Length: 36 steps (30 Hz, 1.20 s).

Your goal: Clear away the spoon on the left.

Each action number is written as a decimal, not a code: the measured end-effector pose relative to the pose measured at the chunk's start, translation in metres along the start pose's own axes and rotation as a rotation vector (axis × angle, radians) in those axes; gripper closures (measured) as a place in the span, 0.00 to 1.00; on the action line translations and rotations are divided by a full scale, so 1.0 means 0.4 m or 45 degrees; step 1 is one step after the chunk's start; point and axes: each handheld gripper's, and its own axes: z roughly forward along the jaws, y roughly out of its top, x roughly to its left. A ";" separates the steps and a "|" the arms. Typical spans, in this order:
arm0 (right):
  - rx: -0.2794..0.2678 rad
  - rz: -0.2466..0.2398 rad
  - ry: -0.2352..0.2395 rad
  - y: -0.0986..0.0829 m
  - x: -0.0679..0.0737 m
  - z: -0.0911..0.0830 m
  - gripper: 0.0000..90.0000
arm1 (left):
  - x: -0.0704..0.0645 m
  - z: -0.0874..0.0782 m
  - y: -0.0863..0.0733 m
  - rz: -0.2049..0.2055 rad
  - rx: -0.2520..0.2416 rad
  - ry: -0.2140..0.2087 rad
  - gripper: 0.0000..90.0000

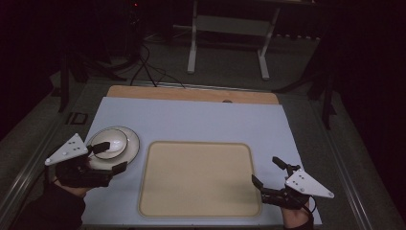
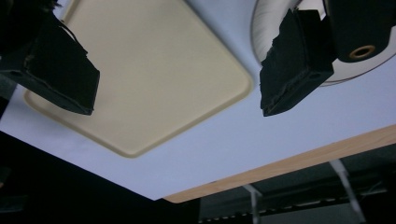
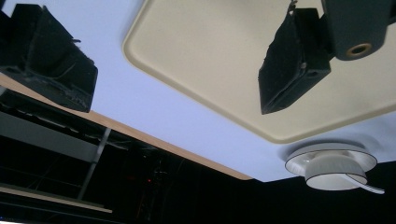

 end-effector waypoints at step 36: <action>0.023 -0.001 0.011 -0.004 0.002 0.009 0.13 | 0.181 -0.062 -0.124 -0.401 0.030 0.240 0.17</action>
